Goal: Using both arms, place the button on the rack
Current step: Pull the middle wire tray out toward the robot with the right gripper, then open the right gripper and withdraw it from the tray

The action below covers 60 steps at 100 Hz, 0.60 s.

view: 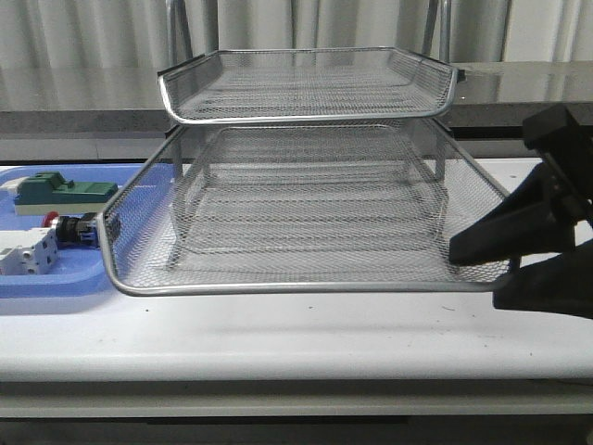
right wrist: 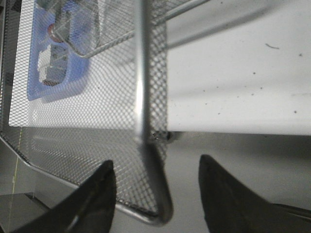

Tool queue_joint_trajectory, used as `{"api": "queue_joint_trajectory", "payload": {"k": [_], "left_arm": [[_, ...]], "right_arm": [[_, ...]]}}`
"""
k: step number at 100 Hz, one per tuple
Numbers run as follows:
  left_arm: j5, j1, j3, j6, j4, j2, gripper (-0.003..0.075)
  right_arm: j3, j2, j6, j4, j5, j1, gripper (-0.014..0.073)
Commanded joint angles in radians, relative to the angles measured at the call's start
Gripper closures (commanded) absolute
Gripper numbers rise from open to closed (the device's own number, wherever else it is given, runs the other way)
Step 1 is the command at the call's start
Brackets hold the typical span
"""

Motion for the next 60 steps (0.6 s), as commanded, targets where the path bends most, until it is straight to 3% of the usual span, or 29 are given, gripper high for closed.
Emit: {"api": "queue_joint_trajectory", "payload": {"k": [1,25,60], "left_arm": [[-0.081,0.003,0.049,-0.006,0.002,-0.034,0.0740],[-0.081,0.003,0.049,-0.006,0.002,-0.034,0.0740],[-0.081,0.003,0.049,-0.006,0.002,-0.034,0.0740]], "right_arm": [[-0.015,-0.057,-0.005,-0.016,0.048,-0.001,0.0148],[-0.017,-0.177,0.196,-0.264,0.005,-0.001,0.0148],[-0.127,-0.460,0.746,-0.932,-0.029,-0.002,0.0152]]}}
